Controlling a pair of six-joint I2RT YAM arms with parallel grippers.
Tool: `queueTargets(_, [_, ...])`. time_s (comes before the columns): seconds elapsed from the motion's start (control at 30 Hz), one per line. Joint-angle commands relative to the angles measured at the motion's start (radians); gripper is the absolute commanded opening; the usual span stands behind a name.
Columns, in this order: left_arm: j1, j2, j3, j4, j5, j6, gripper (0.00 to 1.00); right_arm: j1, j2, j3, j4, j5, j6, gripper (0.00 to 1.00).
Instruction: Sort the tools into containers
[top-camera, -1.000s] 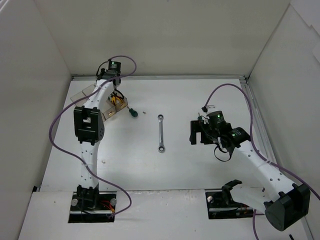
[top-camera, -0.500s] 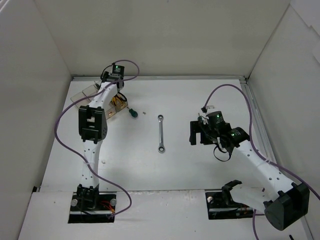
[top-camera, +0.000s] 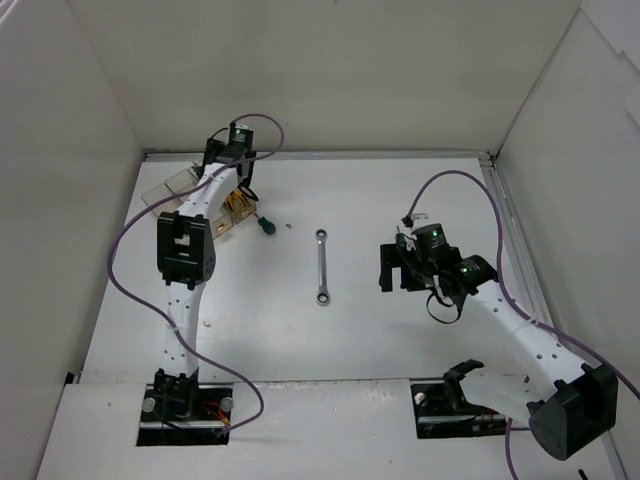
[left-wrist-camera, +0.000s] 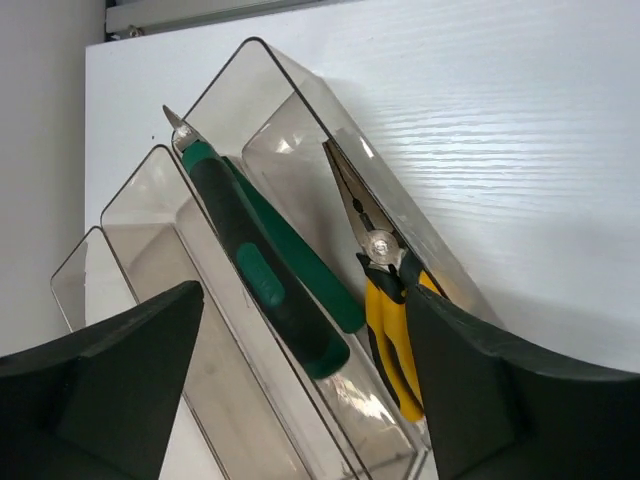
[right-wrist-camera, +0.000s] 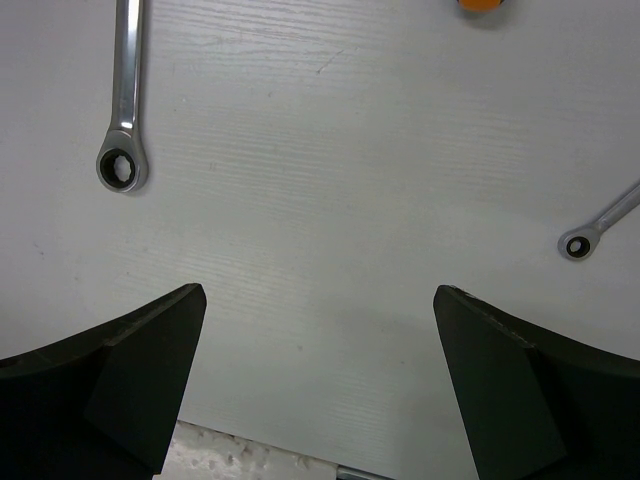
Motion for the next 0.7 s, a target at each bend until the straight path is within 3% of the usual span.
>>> queueTargets(0.0, [-0.014, -0.177, 0.015, 0.076, 0.04, -0.072, 0.89, -0.003, -0.018, 0.014, 0.045, -0.002, -0.008, 0.98])
queueTargets(0.03, [-0.014, -0.191, 0.015, 0.076, 0.042, -0.072, 0.89, -0.003, -0.018, 0.014, 0.045, 0.001, -0.008, 0.98])
queueTargets(0.1, [-0.024, -0.217, 0.032, 0.073, 0.051, -0.08, 0.99, -0.001, -0.021, 0.02, 0.045, 0.007, -0.011, 0.98])
queueTargets(0.4, [-0.063, -0.436, 0.032, -0.062, 0.179, -0.178, 1.0, -0.004, -0.041, 0.063, 0.045, 0.066, 0.007, 0.98])
queueTargets(0.67, [-0.25, -0.622, -0.276, -0.2, 0.323, -0.287, 1.0, -0.004, -0.094, 0.103, 0.045, 0.164, 0.05, 0.98])
